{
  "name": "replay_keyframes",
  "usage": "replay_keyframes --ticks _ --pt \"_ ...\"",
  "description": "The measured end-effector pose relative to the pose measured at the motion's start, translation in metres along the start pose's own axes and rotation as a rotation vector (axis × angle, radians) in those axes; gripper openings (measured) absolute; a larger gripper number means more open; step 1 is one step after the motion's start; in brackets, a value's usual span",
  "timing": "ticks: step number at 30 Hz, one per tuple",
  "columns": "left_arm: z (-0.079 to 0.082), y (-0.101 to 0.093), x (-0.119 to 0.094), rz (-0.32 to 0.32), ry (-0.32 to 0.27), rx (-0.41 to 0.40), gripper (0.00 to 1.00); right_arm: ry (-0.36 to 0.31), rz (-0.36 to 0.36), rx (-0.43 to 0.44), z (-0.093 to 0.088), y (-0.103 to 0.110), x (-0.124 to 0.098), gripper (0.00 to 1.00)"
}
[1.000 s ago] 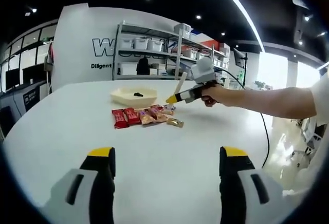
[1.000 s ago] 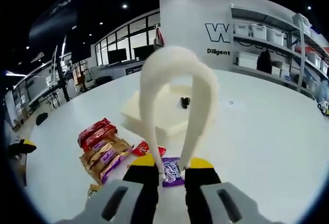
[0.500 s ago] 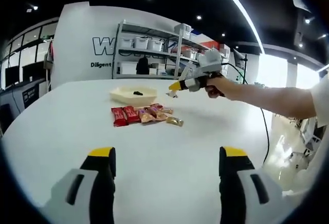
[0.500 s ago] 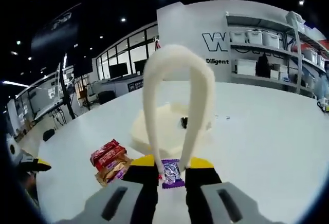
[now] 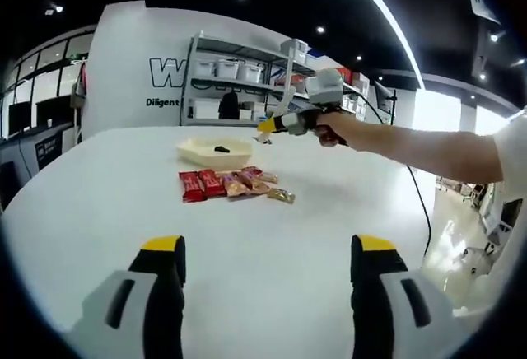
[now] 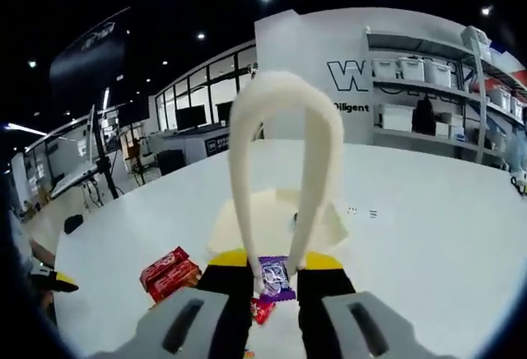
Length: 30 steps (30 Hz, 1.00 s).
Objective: Place the target food into the container with the food tongs after gripping and lifting it, then release it inside without dropping or visibly crushing the food.
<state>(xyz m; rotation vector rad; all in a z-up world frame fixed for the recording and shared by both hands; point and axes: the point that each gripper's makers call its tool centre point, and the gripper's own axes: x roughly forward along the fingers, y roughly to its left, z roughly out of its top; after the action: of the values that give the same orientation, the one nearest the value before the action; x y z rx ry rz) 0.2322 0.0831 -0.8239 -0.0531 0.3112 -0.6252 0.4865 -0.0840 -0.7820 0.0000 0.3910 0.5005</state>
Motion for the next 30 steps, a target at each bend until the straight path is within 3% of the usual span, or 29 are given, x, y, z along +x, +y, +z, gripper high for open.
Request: replay_keyframes --ticks 21,30 --pt "-0.003 0.013 0.009 0.040 0.040 0.044 0.83 0.028 -0.006 0.065 0.003 -0.015 0.051 0.12" --pt "-0.004 0.022 0.008 0.057 0.043 0.032 0.83 0.053 -0.018 0.036 -0.003 -0.016 0.069 0.12"
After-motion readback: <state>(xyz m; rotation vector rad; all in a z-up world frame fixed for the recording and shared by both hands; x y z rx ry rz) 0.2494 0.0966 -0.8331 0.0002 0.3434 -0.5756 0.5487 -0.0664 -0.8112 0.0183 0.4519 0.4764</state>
